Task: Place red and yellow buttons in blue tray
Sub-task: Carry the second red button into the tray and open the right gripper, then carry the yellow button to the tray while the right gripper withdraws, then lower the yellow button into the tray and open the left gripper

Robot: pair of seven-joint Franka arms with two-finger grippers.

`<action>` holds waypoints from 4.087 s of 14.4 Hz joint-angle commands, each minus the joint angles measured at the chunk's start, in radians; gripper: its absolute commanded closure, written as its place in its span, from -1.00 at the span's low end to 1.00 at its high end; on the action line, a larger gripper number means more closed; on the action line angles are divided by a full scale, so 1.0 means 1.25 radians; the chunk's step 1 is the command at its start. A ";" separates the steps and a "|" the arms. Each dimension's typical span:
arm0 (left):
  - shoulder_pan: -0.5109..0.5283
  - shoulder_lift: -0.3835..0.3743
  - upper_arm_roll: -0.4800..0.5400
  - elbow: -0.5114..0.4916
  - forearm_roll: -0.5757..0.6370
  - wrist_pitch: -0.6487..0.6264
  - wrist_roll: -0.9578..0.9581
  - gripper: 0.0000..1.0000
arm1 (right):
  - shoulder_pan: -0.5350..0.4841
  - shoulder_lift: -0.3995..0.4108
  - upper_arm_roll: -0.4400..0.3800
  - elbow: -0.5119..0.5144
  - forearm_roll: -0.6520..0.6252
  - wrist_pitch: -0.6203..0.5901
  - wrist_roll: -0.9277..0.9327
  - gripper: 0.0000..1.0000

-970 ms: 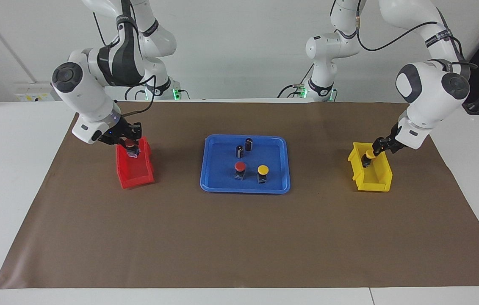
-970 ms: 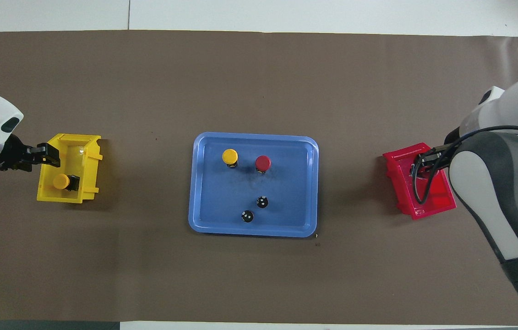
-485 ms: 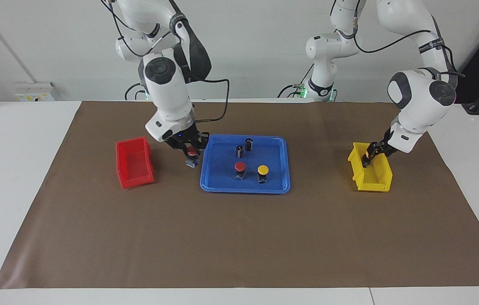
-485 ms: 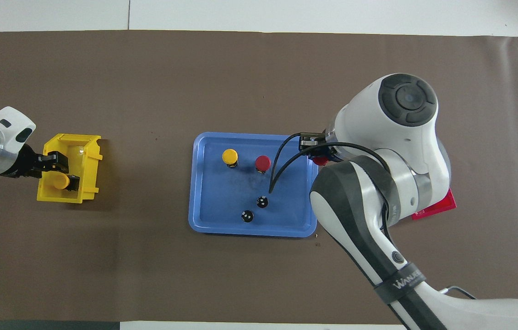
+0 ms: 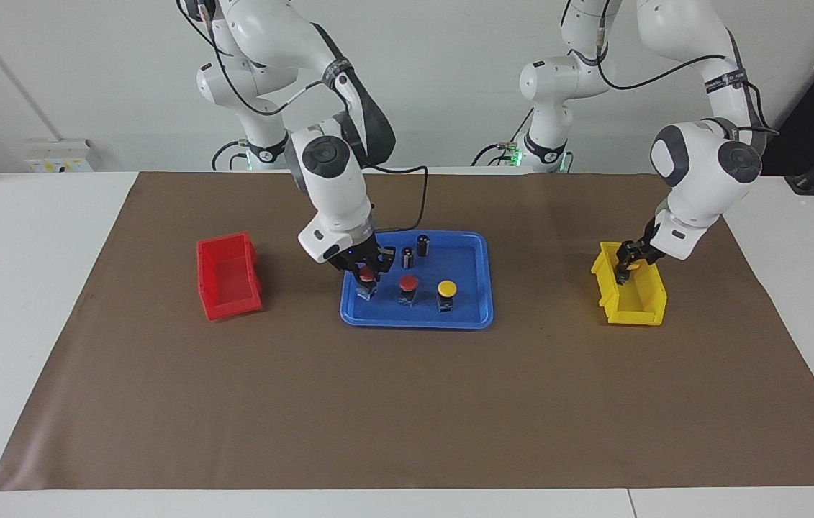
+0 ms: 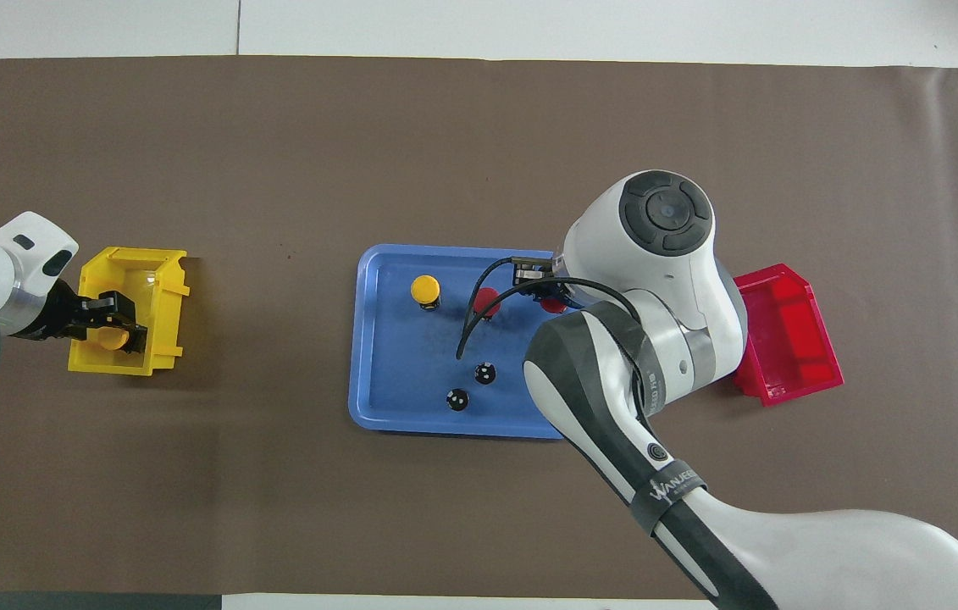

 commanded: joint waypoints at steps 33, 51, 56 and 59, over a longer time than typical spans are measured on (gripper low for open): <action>-0.398 0.246 -0.052 0.422 -0.077 -0.161 -0.607 0.98 | -0.475 -0.235 -0.019 0.215 -0.110 -0.499 -0.436 -1.00; -0.414 0.274 -0.052 0.362 -0.101 -0.091 -0.654 0.05 | -0.452 -0.229 0.021 0.216 -0.133 -0.502 -0.463 -1.00; -0.417 0.274 -0.052 0.365 -0.103 -0.089 -0.663 -0.03 | -0.452 -0.225 0.042 0.216 -0.147 -0.496 -0.488 -1.00; -0.416 0.262 -0.051 0.376 -0.103 -0.111 -0.663 -0.07 | -0.454 -0.222 0.042 0.218 -0.148 -0.496 -0.507 -1.00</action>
